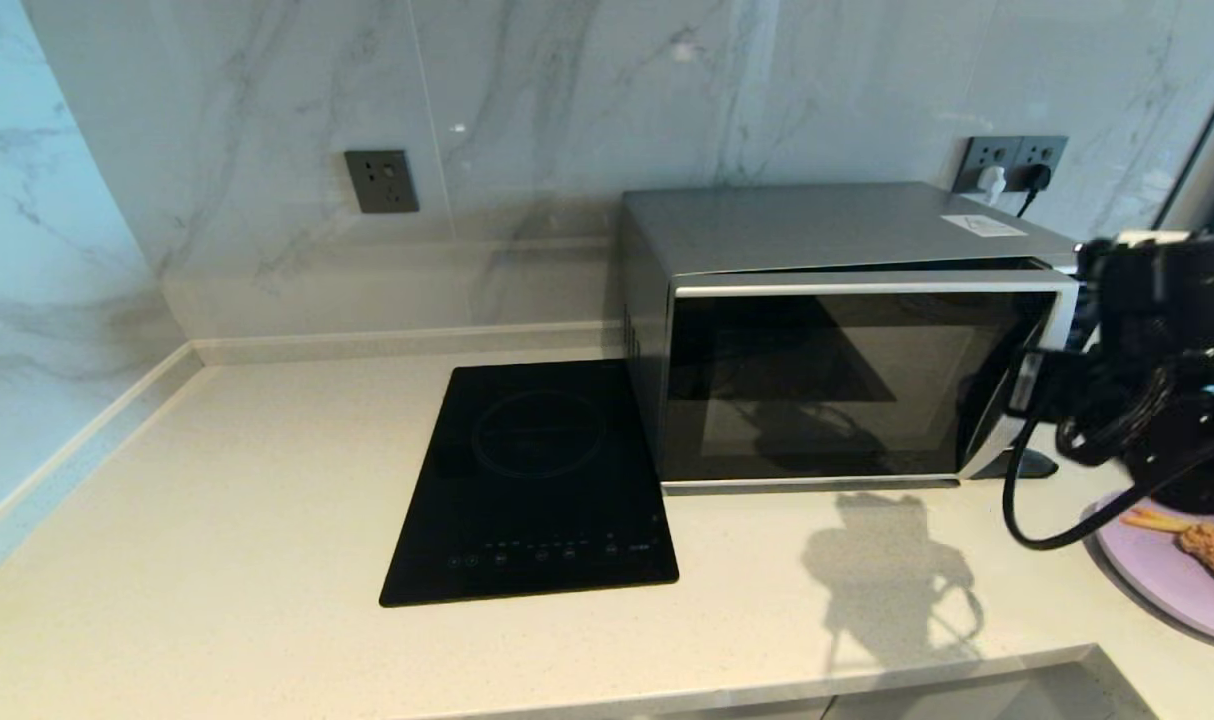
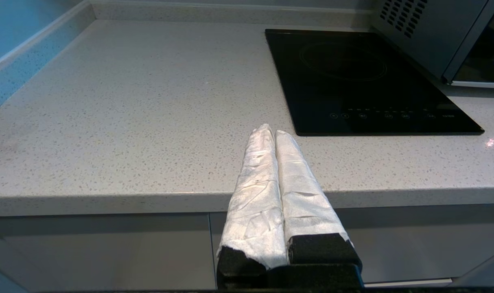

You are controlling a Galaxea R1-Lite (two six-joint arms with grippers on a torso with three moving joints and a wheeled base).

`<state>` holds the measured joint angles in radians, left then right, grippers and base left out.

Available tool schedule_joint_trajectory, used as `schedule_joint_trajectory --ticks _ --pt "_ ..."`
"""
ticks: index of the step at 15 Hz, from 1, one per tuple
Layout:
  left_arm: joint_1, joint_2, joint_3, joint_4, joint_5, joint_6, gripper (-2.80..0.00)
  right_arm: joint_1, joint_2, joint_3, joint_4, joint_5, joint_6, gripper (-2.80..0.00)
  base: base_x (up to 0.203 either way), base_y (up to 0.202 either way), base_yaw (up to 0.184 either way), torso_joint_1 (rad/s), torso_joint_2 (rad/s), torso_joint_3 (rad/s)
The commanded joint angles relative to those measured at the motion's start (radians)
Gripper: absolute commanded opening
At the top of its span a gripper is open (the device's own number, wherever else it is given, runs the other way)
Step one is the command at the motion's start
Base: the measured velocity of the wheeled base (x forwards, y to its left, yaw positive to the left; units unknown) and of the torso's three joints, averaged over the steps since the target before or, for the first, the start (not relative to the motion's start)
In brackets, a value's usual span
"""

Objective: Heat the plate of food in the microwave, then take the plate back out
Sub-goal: Open the microwave oven

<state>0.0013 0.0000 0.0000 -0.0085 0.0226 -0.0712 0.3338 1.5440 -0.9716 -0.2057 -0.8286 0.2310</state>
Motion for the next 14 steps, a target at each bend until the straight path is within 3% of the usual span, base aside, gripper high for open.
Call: schedule_joint_trajectory --ticks 1,5,9,11,14 --pt "0.0 0.002 0.0 -0.001 0.0 -0.001 -2.8 -0.002 -0.084 -0.159 0.005 0.015 -0.063 -2.8 0.0 0.0 0.0 0.0 0.0 0.0" --pt "0.0 0.002 0.0 -0.001 0.001 -0.001 -2.8 -0.058 0.022 -0.539 0.18 0.048 -0.113 -2.8 0.0 0.0 0.0 0.0 0.0 0.0" --pt "0.0 0.002 0.0 -0.001 0.0 -0.001 -2.8 -0.106 0.186 -0.97 0.568 0.19 -0.031 -2.8 0.0 0.0 0.0 0.0 0.0 0.0" --pt "0.0 0.002 0.0 -0.001 0.0 -0.001 -2.8 -0.134 0.265 -1.037 0.718 0.327 0.062 -2.8 0.0 0.0 0.0 0.0 0.0 0.0" --pt "0.0 0.002 0.0 -0.001 0.0 -0.001 -2.8 -0.198 0.313 -1.027 0.814 0.504 0.186 -2.8 0.0 0.0 0.0 0.0 0.0 0.0"
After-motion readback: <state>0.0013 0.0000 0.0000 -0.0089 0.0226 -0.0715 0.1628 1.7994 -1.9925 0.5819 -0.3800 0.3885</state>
